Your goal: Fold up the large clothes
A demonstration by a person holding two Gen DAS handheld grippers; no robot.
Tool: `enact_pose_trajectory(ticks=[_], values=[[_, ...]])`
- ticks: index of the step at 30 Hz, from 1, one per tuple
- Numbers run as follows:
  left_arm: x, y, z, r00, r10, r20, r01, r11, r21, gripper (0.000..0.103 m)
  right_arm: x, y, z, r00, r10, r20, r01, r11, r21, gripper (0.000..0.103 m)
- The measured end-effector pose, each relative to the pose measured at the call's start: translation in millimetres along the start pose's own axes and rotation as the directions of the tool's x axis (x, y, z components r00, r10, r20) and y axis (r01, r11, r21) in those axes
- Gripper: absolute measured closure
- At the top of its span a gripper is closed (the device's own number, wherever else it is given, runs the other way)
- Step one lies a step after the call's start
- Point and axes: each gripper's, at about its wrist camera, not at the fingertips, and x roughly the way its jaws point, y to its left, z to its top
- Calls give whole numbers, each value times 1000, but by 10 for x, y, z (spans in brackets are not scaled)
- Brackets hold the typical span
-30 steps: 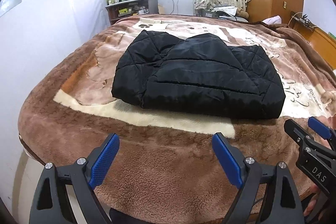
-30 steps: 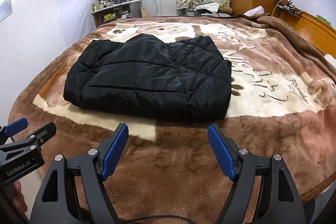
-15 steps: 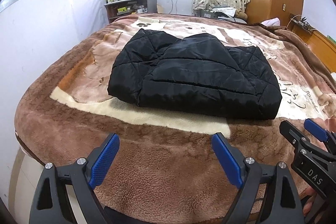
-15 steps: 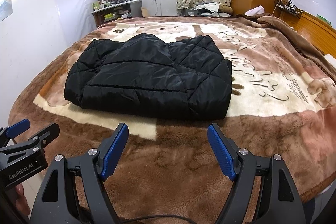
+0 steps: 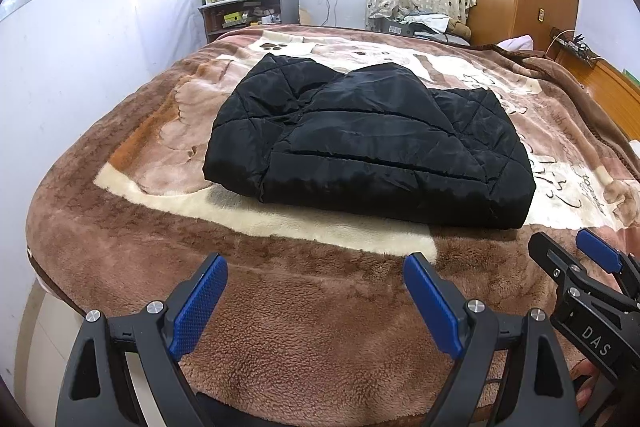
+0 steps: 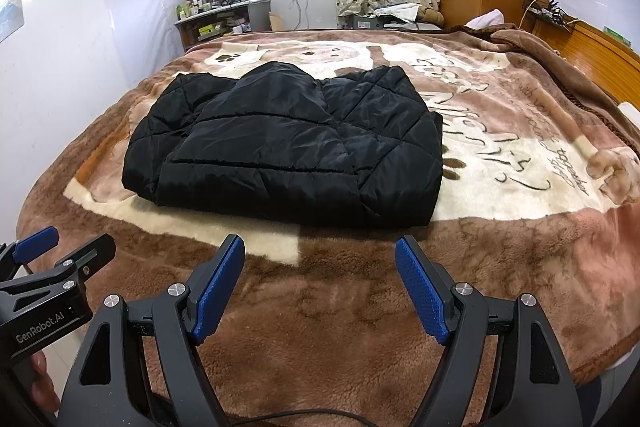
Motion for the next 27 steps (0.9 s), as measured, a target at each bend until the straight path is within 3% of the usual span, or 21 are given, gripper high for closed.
enact_pose_trajectory(ticks=[27], values=[[63,35,7,1000,-3,-7,3,1000,1,13,52,43,-34,1000,-2,-16,2,1000,5,25]])
